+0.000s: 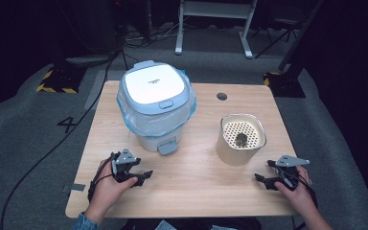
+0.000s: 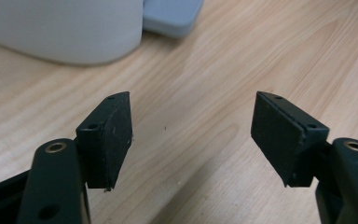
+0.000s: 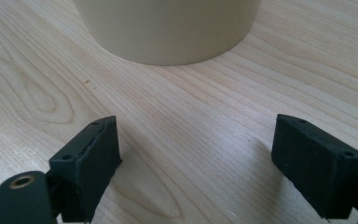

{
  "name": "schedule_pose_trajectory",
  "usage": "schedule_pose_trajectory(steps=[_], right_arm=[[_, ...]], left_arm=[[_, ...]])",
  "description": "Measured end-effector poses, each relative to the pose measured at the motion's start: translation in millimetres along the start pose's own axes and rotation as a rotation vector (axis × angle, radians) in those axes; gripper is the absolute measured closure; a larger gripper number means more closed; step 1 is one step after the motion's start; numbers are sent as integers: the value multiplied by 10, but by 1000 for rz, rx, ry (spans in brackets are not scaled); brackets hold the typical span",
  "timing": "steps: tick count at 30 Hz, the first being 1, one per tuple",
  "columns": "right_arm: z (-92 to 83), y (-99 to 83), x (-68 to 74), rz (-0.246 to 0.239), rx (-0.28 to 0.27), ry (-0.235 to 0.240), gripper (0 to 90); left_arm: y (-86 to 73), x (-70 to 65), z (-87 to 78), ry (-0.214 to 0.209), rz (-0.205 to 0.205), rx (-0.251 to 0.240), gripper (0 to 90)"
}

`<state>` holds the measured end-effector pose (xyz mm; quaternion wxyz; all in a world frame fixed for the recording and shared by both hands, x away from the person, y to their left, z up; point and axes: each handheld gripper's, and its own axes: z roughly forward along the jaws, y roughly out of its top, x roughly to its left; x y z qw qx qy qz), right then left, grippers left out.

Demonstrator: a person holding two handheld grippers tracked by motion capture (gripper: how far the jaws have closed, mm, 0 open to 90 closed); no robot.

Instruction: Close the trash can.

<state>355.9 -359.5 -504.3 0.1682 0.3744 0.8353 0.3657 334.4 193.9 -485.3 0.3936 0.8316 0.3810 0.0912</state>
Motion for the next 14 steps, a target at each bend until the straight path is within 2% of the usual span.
schedule_pose_trajectory(steps=[4, 8, 10, 12, 14], right_arm=[[0, 0, 0, 0, 0, 0, 156], [0, 0, 0, 0, 0, 0, 156], [0, 0, 0, 0, 0, 0, 156], [0, 0, 0, 0, 0, 0, 156], [0, 0, 1, 0, 0, 0, 156]], left_arm=[[-72, 21, 100, 21, 6, 50, 277], [-105, 30, 155, 53, 43, 24, 229], [-99, 21, 166, 76, 50, 35, 206], [-93, 5, 179, 95, 78, 51, 189], [-91, -2, 184, 100, 84, 54, 176]])
